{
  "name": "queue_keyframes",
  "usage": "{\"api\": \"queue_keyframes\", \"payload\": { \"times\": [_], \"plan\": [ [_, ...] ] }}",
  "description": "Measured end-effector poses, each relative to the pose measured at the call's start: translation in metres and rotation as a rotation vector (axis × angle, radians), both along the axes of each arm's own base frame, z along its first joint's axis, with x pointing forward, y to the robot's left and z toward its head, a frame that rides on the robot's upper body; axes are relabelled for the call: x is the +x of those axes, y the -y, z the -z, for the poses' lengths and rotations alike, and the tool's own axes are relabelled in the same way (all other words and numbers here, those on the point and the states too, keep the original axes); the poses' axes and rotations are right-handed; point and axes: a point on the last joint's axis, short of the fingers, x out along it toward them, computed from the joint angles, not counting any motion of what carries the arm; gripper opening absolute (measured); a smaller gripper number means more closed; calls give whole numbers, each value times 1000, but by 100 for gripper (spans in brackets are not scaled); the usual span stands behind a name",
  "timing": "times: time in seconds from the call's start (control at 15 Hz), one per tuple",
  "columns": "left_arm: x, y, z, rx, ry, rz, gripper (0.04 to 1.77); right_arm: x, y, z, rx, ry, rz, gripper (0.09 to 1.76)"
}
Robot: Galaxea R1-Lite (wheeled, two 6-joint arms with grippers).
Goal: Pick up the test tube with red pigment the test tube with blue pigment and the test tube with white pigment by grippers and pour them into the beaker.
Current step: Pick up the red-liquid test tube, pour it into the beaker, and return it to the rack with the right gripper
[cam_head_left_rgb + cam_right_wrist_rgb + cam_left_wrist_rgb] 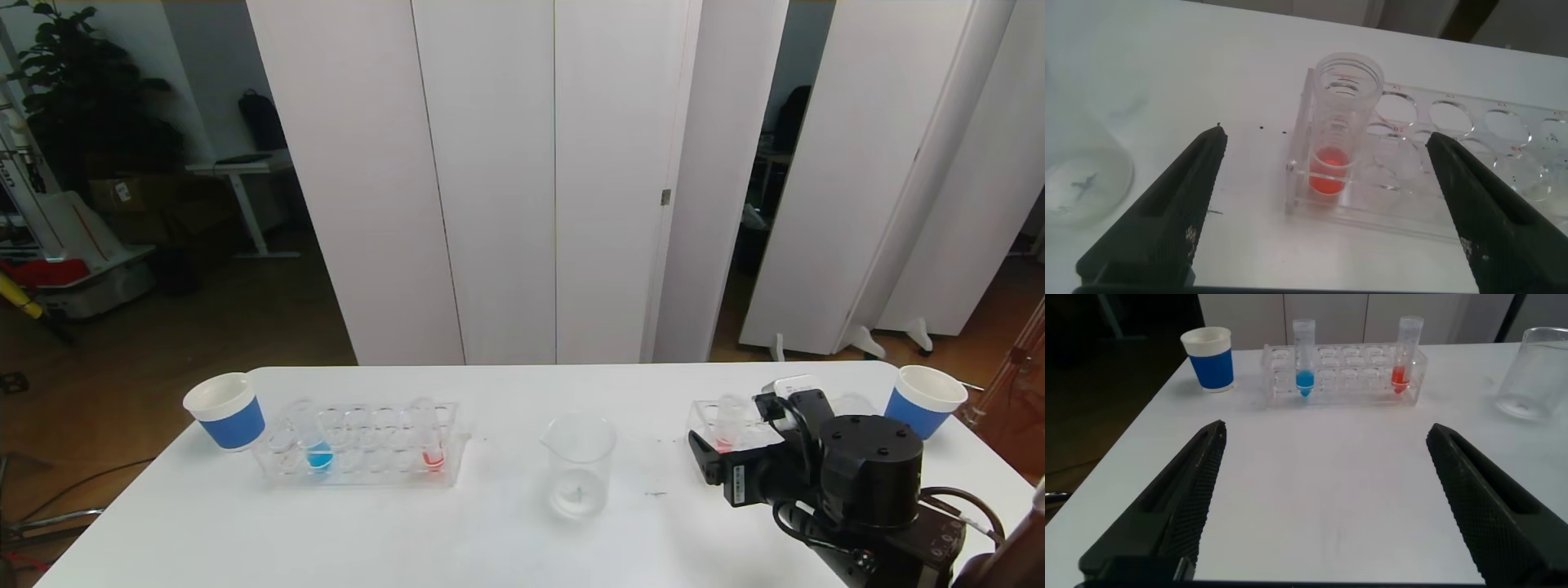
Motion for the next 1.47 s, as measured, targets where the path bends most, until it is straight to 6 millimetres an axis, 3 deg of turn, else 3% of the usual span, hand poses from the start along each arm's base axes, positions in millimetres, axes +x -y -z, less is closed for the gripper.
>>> {"api": "queue_keyframes", "payload": {
  "times": [0.47, 1.47],
  "plan": [
    [0, 0, 0, 0, 0, 0, 175, 12, 1, 1, -29, 75, 4, 175],
    [0, 0, 0, 0, 0, 0, 175, 21, -7, 13, -45, 62, -9, 175]
  ]
}}
